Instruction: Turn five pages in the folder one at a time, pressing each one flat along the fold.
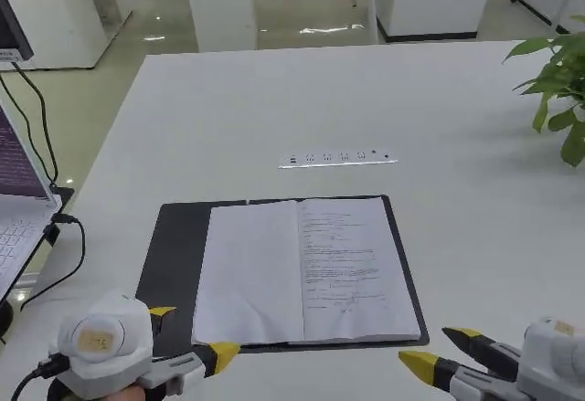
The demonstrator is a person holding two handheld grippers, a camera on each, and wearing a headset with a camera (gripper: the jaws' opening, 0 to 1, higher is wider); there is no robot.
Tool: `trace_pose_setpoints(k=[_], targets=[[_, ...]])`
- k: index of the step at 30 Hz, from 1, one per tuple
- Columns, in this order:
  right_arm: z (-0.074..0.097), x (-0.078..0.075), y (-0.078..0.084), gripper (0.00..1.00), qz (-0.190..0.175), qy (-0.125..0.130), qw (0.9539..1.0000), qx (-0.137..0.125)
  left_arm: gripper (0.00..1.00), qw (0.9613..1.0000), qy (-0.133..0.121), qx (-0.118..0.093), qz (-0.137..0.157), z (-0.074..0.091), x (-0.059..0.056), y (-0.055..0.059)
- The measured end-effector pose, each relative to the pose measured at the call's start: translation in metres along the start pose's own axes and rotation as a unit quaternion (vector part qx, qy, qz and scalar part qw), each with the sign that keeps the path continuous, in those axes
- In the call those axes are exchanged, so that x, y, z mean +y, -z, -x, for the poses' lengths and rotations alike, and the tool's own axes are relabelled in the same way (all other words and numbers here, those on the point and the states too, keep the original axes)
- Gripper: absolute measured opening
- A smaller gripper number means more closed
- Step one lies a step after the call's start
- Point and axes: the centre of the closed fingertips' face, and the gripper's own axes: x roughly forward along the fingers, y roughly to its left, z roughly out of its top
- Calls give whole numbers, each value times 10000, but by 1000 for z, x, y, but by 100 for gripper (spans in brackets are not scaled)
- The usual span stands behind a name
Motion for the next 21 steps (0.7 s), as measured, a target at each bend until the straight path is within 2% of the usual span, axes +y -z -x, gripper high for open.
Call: trace_pose_setpoints(k=[5, 13, 21], targets=[[4, 0, -3, 63, 14, 27, 10000, -50, 67, 9991, 320, 147, -230, -18, -19, -3], [7, -1, -3, 64, 11, 60, 10000, -43, 68, 9956, 700, 392, -483, -42, -41, -5], [6, -3, -1, 66, 10, 80, 10000, 12, 69, 9878, 1147, 667, -818, -69, -66, -6]])
